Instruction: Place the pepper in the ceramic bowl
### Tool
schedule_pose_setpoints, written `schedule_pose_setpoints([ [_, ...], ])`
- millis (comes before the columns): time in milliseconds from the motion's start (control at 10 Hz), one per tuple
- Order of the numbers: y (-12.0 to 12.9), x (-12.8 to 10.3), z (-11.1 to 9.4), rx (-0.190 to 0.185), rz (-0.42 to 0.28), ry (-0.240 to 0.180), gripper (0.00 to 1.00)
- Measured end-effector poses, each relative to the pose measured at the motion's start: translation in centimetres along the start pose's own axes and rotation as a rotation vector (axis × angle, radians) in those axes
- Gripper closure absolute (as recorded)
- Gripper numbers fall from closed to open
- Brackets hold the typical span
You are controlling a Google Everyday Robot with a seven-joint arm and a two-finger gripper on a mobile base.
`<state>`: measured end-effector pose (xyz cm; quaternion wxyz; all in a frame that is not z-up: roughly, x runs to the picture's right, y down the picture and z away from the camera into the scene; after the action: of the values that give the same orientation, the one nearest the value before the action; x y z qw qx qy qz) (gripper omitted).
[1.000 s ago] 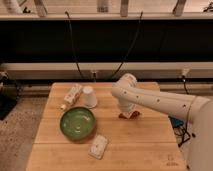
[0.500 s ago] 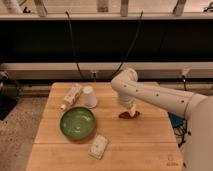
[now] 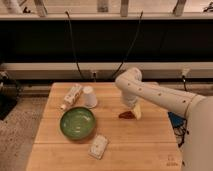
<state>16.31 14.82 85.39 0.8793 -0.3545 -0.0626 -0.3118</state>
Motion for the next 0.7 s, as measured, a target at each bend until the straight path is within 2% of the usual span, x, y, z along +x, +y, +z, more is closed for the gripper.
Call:
schedule_pose_setpoints([
  [500, 1.0, 0.2, 2.1, 0.014, 0.04, -0.022, 0.22],
  [600, 1.0, 0.1, 2.2, 0.019, 0.041, -0.025, 0.29],
  [700, 1.0, -0.1, 2.4, 0.02, 0.043, -0.03, 0.42],
])
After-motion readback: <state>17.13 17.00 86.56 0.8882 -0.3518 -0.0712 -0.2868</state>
